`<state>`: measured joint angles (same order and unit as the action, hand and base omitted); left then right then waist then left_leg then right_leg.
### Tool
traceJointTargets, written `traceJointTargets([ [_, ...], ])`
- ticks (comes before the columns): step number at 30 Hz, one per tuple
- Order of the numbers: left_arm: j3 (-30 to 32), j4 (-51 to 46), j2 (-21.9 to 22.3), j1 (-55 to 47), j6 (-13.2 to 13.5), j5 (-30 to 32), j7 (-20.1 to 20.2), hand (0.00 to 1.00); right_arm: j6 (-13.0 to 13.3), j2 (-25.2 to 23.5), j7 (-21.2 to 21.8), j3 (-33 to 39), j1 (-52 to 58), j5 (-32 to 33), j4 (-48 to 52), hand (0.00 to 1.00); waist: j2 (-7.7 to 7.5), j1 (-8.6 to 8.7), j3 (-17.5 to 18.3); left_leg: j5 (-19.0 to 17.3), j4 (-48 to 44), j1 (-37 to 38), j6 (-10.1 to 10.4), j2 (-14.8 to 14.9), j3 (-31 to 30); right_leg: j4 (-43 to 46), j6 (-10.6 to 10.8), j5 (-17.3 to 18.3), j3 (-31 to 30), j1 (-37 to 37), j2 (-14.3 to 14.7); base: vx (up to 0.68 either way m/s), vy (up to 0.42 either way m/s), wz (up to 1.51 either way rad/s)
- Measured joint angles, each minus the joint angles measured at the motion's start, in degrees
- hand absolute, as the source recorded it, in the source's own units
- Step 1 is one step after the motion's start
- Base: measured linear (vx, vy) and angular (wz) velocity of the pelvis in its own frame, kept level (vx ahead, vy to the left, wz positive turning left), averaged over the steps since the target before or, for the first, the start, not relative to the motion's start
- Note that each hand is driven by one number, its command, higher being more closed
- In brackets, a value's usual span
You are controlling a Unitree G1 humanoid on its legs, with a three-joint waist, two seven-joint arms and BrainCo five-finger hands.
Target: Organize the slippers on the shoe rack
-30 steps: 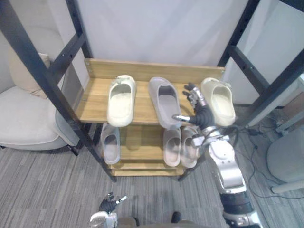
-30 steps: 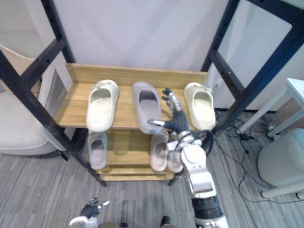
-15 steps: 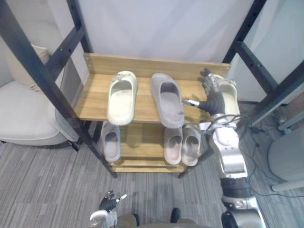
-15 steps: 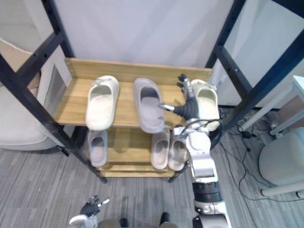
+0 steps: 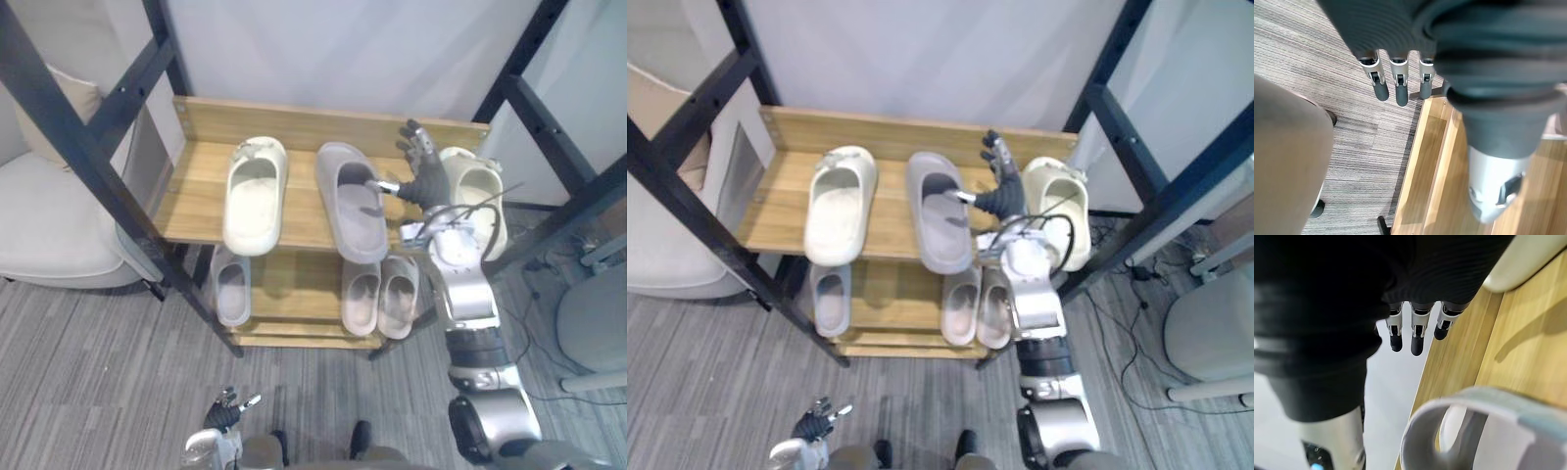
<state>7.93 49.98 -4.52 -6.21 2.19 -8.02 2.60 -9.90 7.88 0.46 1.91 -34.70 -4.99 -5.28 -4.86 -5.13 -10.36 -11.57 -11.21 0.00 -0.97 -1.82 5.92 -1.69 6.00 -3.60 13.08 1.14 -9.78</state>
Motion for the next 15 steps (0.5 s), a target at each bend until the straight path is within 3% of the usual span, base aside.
traceJointTargets([
  [5, 0.0, -1.0, -0.1, 0.4, 0.0, -0.7, 0.0, 0.0, -1.5, 0.0, 1.3, -0.4, -4.2, -1.7, -5.1, 0.0, -0.67, -1.3, -1.1, 0.0, 0.1, -0.1, 0.0, 0.2, -0.1, -0.5, -0.3, -0.3, 0.0, 0.1, 0.2, 0.0, 0.0, 0.0],
  [15, 0.1, -1.8, -0.4, 0.5, -0.1, -2.2, 0.0, 0.0, -3.6, -0.5, 0.8, 0.4, -5.9, -4.0, -7.5, 0.0, -1.16, -1.56, -1.8, 0.0, 0.4, -0.1, 0.0, 0.3, 0.0, -0.5, -0.3, -0.3, -0.3, -0.1, 0.3, 0.0, 0.0, 0.0],
])
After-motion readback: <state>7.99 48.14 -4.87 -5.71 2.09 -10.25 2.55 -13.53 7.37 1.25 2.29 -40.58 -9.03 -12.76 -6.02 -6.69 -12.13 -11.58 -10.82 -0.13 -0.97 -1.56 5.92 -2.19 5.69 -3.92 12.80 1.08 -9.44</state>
